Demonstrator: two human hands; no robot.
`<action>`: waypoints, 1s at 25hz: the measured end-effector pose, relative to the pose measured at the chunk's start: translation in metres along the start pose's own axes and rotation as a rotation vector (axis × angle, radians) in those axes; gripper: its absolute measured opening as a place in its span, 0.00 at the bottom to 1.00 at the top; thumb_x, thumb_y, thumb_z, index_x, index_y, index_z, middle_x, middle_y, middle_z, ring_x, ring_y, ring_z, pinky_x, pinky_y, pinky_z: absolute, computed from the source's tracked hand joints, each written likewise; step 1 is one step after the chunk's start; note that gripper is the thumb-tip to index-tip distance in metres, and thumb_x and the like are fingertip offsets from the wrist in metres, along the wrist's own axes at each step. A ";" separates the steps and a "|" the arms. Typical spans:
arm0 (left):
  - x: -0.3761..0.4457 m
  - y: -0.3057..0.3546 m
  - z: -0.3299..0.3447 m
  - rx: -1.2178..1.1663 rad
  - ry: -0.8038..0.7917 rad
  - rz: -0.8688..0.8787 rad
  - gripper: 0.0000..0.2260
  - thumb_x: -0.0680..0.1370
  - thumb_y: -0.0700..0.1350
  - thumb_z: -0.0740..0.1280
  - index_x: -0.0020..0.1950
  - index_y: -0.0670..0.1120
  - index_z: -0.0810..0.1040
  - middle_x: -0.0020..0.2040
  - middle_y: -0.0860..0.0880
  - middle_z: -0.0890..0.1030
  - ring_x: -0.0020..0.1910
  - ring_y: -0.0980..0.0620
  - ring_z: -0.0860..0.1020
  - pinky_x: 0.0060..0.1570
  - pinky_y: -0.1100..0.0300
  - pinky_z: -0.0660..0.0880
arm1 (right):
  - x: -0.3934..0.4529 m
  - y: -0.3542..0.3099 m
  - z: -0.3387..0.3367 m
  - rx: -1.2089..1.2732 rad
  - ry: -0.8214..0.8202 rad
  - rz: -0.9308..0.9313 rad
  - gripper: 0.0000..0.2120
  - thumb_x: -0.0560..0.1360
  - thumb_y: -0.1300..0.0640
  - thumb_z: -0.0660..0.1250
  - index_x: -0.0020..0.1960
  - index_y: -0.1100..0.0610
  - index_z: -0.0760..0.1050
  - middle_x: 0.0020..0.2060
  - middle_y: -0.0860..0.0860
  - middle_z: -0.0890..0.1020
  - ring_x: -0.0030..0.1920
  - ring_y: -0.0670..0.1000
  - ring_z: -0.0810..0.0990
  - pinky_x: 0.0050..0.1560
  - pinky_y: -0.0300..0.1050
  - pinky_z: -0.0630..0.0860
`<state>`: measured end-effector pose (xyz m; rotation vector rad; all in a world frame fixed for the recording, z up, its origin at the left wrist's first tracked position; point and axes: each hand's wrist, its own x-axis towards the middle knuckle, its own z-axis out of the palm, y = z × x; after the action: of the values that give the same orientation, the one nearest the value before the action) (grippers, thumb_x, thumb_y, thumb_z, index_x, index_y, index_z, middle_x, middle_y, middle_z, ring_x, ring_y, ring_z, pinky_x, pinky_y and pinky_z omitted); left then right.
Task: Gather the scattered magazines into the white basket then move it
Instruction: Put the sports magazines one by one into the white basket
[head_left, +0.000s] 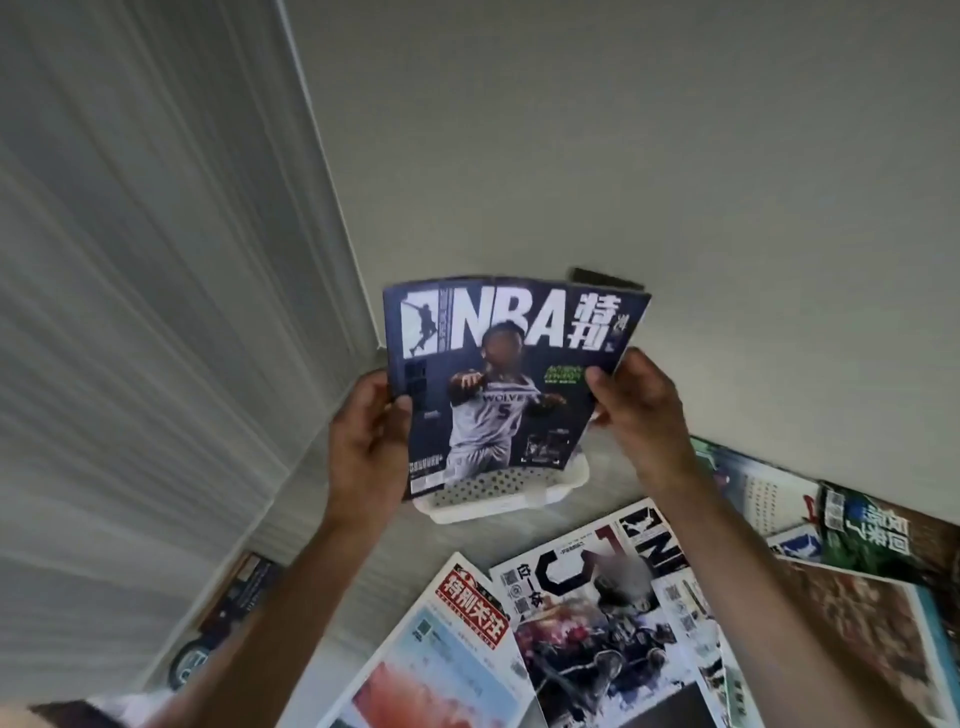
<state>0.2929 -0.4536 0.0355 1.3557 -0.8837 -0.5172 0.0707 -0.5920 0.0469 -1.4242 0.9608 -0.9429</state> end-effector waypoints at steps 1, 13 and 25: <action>0.024 -0.001 0.007 0.048 0.034 -0.015 0.11 0.79 0.35 0.62 0.54 0.50 0.77 0.48 0.54 0.85 0.45 0.55 0.83 0.43 0.59 0.81 | 0.022 -0.007 0.012 -0.033 0.053 -0.026 0.02 0.78 0.58 0.67 0.49 0.52 0.77 0.41 0.47 0.86 0.38 0.47 0.84 0.34 0.43 0.81; 0.079 -0.104 0.033 0.477 -0.075 -0.304 0.09 0.80 0.40 0.62 0.48 0.56 0.73 0.42 0.49 0.82 0.41 0.44 0.83 0.43 0.46 0.82 | 0.099 0.097 0.031 -0.411 0.228 0.164 0.09 0.78 0.58 0.60 0.50 0.51 0.79 0.47 0.55 0.85 0.43 0.56 0.83 0.47 0.53 0.80; -0.107 -0.118 0.076 0.664 -0.464 -0.303 0.15 0.76 0.41 0.66 0.62 0.49 0.72 0.58 0.47 0.80 0.56 0.48 0.80 0.51 0.57 0.78 | -0.124 0.162 -0.055 -0.919 -0.060 0.256 0.20 0.78 0.58 0.64 0.69 0.51 0.70 0.66 0.50 0.77 0.61 0.49 0.78 0.61 0.43 0.75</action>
<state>0.1897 -0.4387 -0.1061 2.0390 -1.3074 -0.8384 -0.0310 -0.5029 -0.1147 -1.9855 1.5922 -0.2372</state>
